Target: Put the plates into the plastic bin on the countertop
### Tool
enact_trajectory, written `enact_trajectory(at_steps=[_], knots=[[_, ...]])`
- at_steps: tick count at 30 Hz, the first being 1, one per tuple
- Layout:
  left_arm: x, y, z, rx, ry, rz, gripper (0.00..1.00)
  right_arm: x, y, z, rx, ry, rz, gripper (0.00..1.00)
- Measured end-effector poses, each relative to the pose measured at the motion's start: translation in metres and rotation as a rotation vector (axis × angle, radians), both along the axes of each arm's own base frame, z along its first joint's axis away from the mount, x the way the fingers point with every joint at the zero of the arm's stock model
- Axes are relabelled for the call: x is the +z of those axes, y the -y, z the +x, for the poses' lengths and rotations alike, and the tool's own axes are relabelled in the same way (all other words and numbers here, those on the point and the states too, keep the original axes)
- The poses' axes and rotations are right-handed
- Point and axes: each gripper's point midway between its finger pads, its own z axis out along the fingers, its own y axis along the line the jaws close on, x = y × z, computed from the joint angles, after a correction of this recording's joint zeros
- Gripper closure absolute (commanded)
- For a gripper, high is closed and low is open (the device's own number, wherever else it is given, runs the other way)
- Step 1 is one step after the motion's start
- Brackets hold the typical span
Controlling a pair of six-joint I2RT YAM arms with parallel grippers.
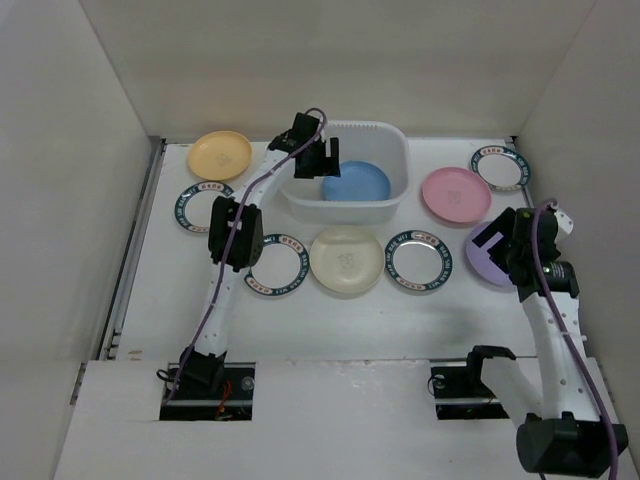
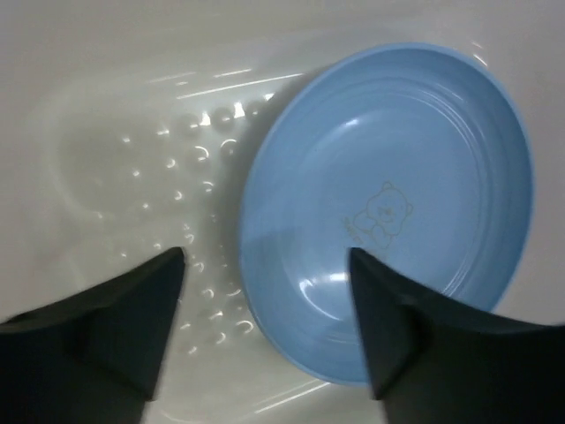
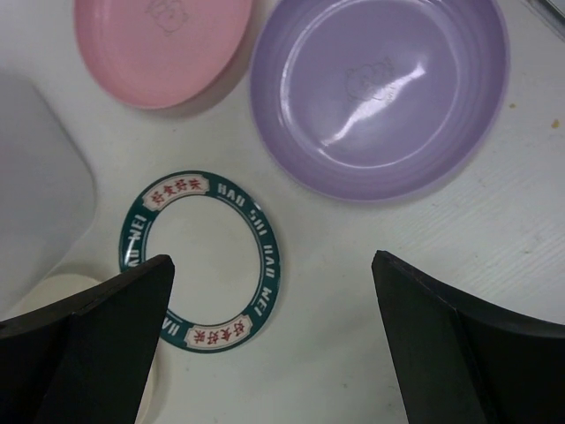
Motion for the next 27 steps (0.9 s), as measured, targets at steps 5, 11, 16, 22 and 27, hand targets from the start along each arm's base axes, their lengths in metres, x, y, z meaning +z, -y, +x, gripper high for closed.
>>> enact_trajectory(at_steps=[5, 11, 16, 22, 27], knots=[[0.025, -0.010, -0.003, 0.020, 0.029, 0.011, 0.00, -0.021, 0.025, -0.007, -0.118, -0.073, 0.039, 0.00], [0.160, -0.036, -0.014, 0.070, 0.236, -0.056, 0.00, -0.065, 0.042, -0.019, -0.278, -0.175, 0.148, 0.01], [0.296, -0.111, -0.035, 0.223, 0.488, -0.129, 0.00, -0.110, 0.049, -0.037, -0.464, -0.261, 0.317, 0.05], [0.317, -0.197, -0.057, 0.418, 0.543, -0.115, 0.00, -0.132, 0.058, -0.041, -0.631, -0.250, 0.410, 0.05], [0.251, -0.207, -0.058, 0.445, 0.394, -0.082, 0.00, -0.134, 0.074, -0.032, -0.734, -0.187, 0.449, 0.08]])
